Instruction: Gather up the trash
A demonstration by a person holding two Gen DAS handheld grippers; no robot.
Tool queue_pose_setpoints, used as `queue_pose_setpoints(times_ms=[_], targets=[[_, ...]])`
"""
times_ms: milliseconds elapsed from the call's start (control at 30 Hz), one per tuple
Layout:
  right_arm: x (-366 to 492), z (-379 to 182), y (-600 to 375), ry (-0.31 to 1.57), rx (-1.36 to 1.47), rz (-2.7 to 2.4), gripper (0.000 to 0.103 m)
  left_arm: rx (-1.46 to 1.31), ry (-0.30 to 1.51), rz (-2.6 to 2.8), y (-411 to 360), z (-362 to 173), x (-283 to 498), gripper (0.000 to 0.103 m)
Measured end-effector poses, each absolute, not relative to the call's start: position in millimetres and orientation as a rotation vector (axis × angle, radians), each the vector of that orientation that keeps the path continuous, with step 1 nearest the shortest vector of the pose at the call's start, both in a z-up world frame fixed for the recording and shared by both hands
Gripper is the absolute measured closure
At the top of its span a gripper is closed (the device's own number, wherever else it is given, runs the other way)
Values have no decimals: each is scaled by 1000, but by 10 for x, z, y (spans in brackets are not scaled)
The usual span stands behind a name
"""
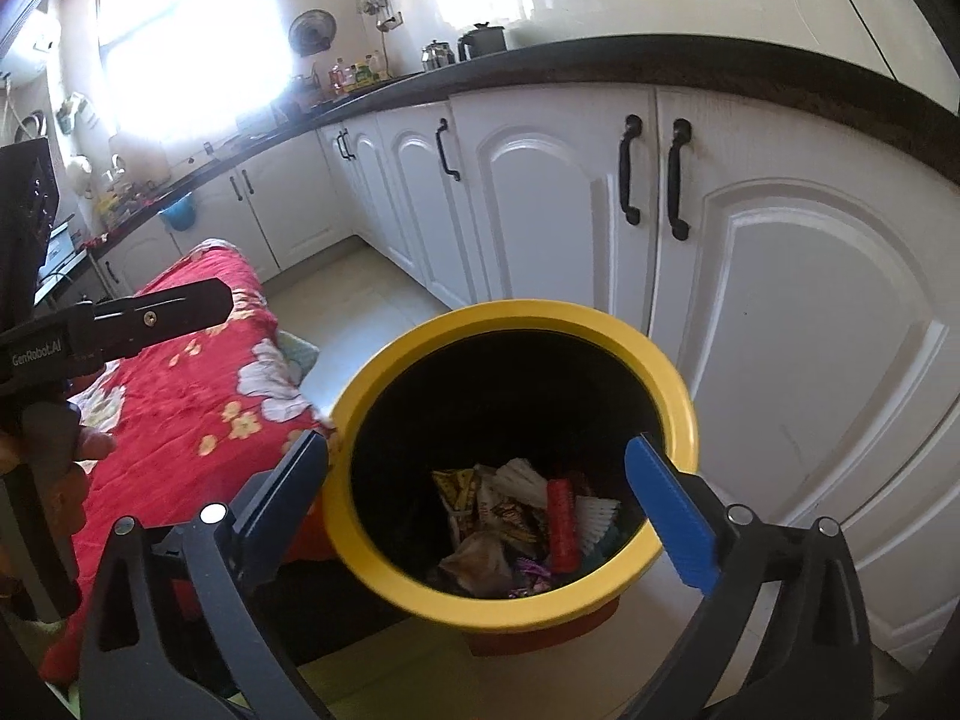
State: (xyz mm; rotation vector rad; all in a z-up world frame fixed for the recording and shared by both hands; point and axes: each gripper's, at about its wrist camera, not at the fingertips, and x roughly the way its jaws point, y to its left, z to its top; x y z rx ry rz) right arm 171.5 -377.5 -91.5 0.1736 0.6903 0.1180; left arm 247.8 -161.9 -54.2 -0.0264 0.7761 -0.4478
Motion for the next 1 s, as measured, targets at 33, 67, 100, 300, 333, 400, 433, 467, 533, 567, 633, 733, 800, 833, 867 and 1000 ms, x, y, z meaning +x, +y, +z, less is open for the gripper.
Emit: queue_pose_setpoints(times_ms=[33,67,100,300,333,400,433,467,533,567,633,733,800,833,867,1000], targets=[[1692,-901,-3738,685,168,119,6,-26,772,-439,-1574,-527,2443,11],[1666,-887,-3696,680,158,121,6,-26,770,-429,-1542,-517,2419,11],[1647,-874,-3662,676,149,121,6,-28,767,-417,-1485,-503,2380,11],[1518,-809,-3438,657,97,141,6,-25,739,-369,-1259,-445,2179,11],[1504,-801,-3406,656,90,145,6,-20,736,-363,-1219,-442,2134,11],[1459,-783,-3342,651,78,154,6,-13,733,-350,-1164,-444,2070,11],[1439,-769,-3311,648,73,159,6,-11,731,-344,-1129,-446,2029,11],[1418,-754,-3279,644,69,165,6,-9,731,-338,-1110,-451,2005,11],[1379,-723,-3234,639,61,174,6,-9,729,-325,-1035,-459,1934,11],[1354,-702,-3214,632,59,176,6,-8,727,-318,-1008,-466,1899,11],[1311,-666,-3189,621,59,180,6,-10,720,-303,-938,-470,1829,11],[1225,-592,-3169,591,74,178,6,-7,711,-285,-886,-464,1731,11],[1157,-531,-3150,568,83,181,6,-3,695,-273,-837,-453,1642,11],[1124,-505,-3139,556,84,181,6,-2,689,-262,-812,-446,1595,11],[1081,-471,-3124,543,87,182,6,0,685,-255,-807,-441,1567,11],[956,-405,-3083,519,103,187,6,-7,648,-232,-735,-376,1406,11]])
